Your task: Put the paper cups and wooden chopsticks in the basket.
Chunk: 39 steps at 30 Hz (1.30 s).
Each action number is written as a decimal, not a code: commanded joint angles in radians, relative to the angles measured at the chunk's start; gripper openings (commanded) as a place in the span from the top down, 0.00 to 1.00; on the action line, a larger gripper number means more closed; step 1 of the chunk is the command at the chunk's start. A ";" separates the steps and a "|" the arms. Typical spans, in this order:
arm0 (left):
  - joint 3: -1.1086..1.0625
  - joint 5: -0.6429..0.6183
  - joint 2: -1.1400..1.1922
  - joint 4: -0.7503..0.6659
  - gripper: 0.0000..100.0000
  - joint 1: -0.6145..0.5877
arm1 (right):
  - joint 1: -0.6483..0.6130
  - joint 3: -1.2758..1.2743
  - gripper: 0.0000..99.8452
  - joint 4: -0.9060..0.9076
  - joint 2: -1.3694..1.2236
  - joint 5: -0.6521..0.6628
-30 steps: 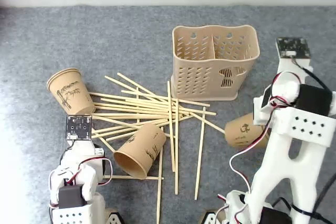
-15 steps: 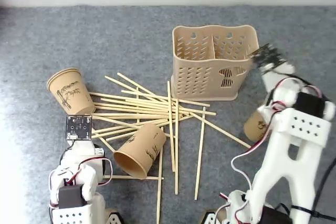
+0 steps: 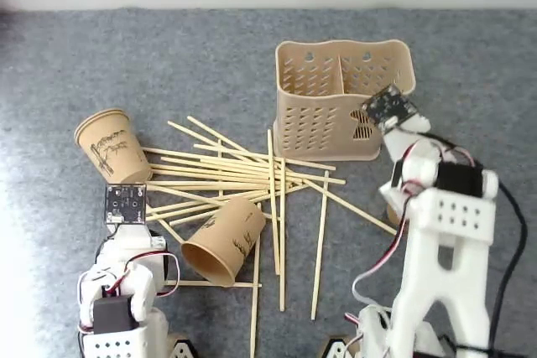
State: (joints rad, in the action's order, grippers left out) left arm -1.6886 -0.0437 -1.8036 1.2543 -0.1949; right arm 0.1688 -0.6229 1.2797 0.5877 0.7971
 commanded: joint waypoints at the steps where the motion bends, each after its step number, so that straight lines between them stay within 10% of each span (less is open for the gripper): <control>1: 0.090 -0.005 -0.011 0.003 0.98 -0.040 | -0.027 -0.069 0.99 0.010 0.170 -0.012; 17: 0.329 0.591 -0.011 0.044 0.98 -0.009 | -0.024 -0.258 0.99 0.010 0.490 -0.166; 26: 0.467 0.565 -0.011 0.187 0.76 -0.008 | -0.024 -0.261 0.99 0.010 0.483 -0.169; 39: 0.262 0.652 -0.011 0.164 0.76 0.086 | -0.025 -0.301 0.99 -0.004 0.492 -0.167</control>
State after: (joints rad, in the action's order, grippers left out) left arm -1.4323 0.5930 -1.8052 1.4369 -0.1458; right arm 0.1458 -0.9314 1.2858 1.0648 0.6391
